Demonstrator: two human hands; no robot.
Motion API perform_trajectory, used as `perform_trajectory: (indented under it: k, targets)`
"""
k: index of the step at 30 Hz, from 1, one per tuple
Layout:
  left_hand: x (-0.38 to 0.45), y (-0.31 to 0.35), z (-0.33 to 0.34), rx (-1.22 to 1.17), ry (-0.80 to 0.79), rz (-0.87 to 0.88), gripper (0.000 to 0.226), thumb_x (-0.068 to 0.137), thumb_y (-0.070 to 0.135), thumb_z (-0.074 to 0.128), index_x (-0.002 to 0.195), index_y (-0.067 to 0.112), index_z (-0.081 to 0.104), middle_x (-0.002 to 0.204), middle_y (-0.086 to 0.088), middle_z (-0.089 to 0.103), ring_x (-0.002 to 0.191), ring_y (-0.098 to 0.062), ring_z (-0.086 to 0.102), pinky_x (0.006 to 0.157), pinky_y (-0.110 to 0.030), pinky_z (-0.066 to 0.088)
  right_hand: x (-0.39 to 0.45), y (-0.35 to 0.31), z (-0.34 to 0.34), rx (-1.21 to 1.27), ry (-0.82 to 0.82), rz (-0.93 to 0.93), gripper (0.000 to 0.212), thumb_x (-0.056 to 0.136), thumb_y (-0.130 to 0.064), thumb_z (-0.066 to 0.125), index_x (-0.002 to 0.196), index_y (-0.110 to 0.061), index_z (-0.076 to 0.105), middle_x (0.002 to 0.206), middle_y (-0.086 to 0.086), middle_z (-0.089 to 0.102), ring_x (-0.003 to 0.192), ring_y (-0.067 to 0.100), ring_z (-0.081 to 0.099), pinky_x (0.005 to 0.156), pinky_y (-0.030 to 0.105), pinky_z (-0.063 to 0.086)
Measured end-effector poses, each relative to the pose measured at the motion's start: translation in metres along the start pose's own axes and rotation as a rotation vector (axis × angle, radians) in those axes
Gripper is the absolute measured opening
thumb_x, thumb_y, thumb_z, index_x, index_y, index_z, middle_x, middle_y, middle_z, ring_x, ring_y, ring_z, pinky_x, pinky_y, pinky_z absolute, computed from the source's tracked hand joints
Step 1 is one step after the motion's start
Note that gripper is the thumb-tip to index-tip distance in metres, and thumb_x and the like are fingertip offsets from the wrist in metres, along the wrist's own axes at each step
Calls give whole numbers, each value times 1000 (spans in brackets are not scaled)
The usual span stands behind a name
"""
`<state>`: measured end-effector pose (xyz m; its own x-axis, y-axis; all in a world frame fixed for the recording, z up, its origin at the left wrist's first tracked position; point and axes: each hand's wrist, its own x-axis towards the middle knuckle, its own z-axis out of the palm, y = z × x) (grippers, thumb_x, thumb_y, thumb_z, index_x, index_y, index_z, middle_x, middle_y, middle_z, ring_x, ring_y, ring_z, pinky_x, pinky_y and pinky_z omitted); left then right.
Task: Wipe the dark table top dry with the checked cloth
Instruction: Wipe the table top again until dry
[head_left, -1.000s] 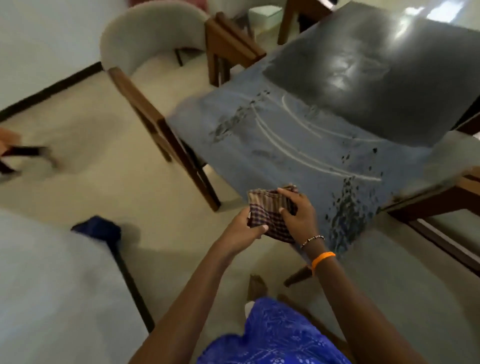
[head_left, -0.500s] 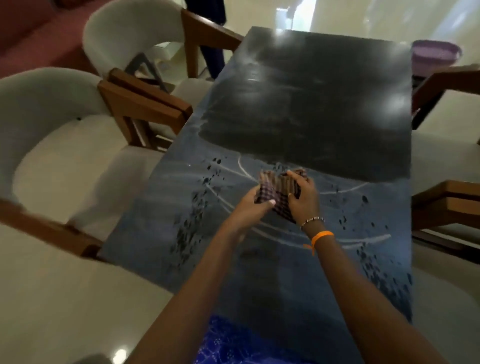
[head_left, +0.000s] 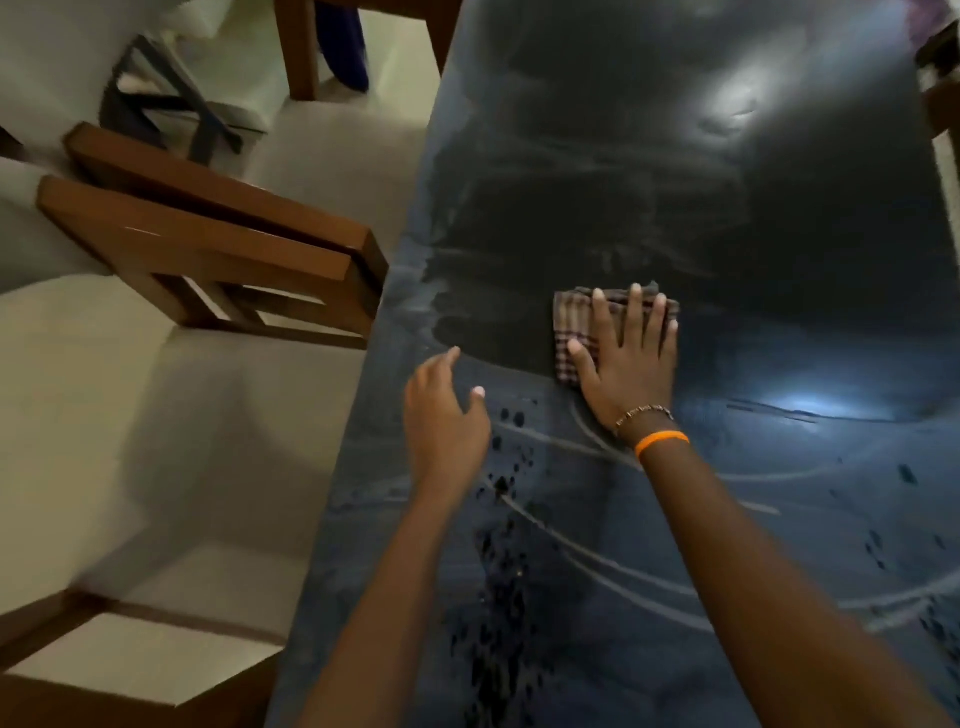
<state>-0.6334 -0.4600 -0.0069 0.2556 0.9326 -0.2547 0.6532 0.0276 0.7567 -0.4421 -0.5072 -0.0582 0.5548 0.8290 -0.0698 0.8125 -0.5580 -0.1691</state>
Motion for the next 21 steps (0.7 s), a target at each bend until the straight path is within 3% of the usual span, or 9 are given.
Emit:
perform_trajectory:
  k: [2, 5, 10, 15, 18, 21]
  targets:
    - [10, -13, -17, 65, 66, 5, 47, 91, 19, 51, 137, 18, 38, 143, -2, 38, 137, -20, 26, 115, -43, 20, 25, -42, 6, 9, 0, -65, 63, 93, -51, 34, 149, -27, 14, 158, 16, 3, 145, 40, -4, 117, 52, -3]
    - [22, -32, -32, 147, 75, -8, 52, 92, 18, 49, 140, 16, 32, 149, -1, 30, 143, -19, 13, 118, -42, 9, 63, -102, 15, 37, -23, -160, 64, 93, -51, 35, 149, -29, 13, 159, 14, 2, 145, 38, -5, 117, 50, -4]
    - [38, -48, -39, 60, 38, -44, 58, 92, 11, 47, 145, 11, 23, 154, -4, 20, 143, -18, 14, 117, -32, 15, 129, -163, 23, 40, -62, -232, 63, 94, -52, 32, 149, -30, 8, 159, 12, -2, 145, 36, -7, 117, 51, -4]
    - [35, -55, -40, -3, 8, -6, 61, 92, 4, 44, 146, 10, 17, 154, -4, 20, 141, -16, 20, 116, -27, 17, 186, -182, 18, 0, -109, -216, 63, 95, -53, 28, 149, -31, 4, 160, 10, -4, 146, 34, -9, 116, 50, -6]
    - [29, -58, -44, -67, 26, -40, 65, 87, -3, 41, 147, 11, 17, 154, -2, 21, 140, -13, 21, 108, -13, 14, 164, -183, 20, 10, -80, -245, 63, 95, -51, 29, 149, -29, 7, 159, 12, -2, 146, 35, -7, 116, 49, -6]
    - [22, -56, -46, -120, 54, -94, 73, 82, -7, 39, 147, 13, 13, 153, -3, 20, 140, -14, 20, 112, -22, 16, 101, -182, 29, 61, -50, -371, 63, 93, -50, 34, 149, -28, 13, 159, 13, 6, 146, 35, -2, 117, 47, -4]
